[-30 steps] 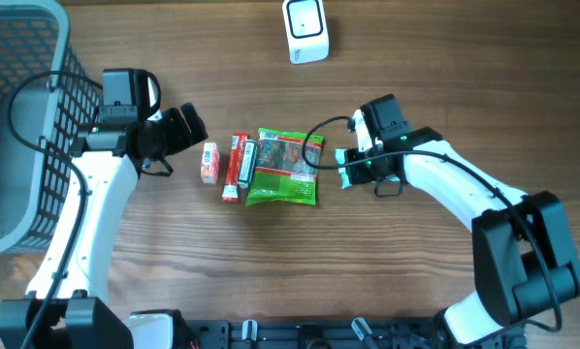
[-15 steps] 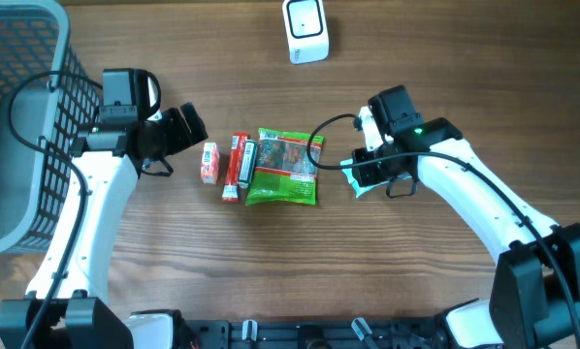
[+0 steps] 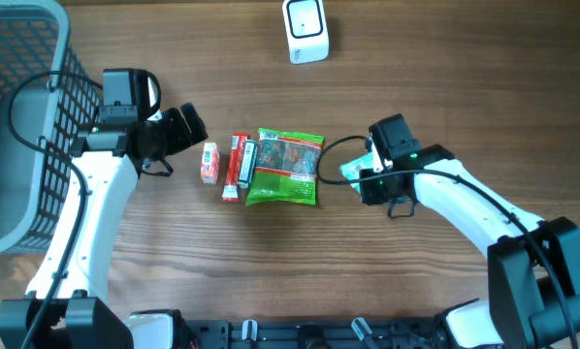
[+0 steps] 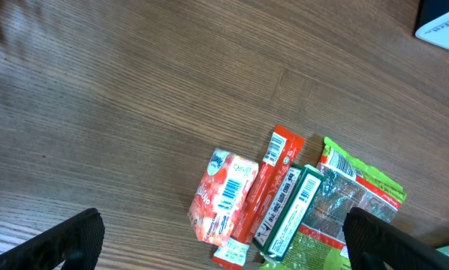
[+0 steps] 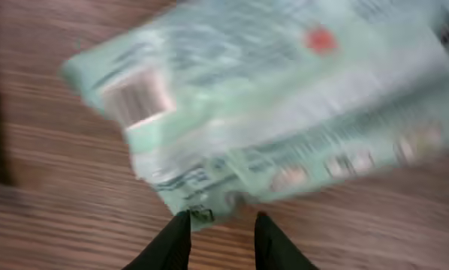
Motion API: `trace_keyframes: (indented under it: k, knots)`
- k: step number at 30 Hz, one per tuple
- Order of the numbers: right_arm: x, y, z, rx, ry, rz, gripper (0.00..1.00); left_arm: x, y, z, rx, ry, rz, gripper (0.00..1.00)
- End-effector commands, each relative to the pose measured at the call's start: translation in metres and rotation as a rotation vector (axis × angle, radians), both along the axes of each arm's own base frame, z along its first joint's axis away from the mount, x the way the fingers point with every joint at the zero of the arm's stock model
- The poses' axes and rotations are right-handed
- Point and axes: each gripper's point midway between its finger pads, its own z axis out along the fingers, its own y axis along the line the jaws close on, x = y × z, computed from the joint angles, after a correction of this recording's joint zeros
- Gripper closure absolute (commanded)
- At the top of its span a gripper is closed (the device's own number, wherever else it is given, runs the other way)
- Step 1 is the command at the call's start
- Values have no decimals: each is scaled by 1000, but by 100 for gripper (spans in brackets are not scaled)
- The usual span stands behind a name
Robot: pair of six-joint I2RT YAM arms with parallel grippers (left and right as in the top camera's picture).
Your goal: Scan the item barcode
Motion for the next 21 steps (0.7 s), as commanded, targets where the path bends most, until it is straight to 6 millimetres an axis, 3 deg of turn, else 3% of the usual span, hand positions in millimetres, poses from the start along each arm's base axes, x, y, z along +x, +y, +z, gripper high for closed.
trace_keyframes:
  k: [1, 5, 8, 9, 12, 16, 21]
  knots:
    - [11, -27, 18, -134, -81, -49, 71, -2, 0, 2, -8, -7, 1, 0]
    - [23, -23, 49, -112, -136, -54, 67, -2, 0, 2, -8, -7, 1, 0]
    - [32, -12, 70, -46, -189, -50, 47, -1, 0, 2, -8, -8, 1, 0]
    - [33, -9, 73, -30, -200, -49, 38, -2, 0, 2, -8, -7, 1, 0]
    - [36, -8, 71, -6, -200, -103, 26, -2, 0, 2, -8, -7, 1, 0]
    - [38, -2, 73, 150, -159, -125, 23, -2, 0, 2, -8, -7, 1, 0]
    - [49, -22, 79, 282, -148, -214, 23, -1, 0, 2, -8, -8, 1, 0]
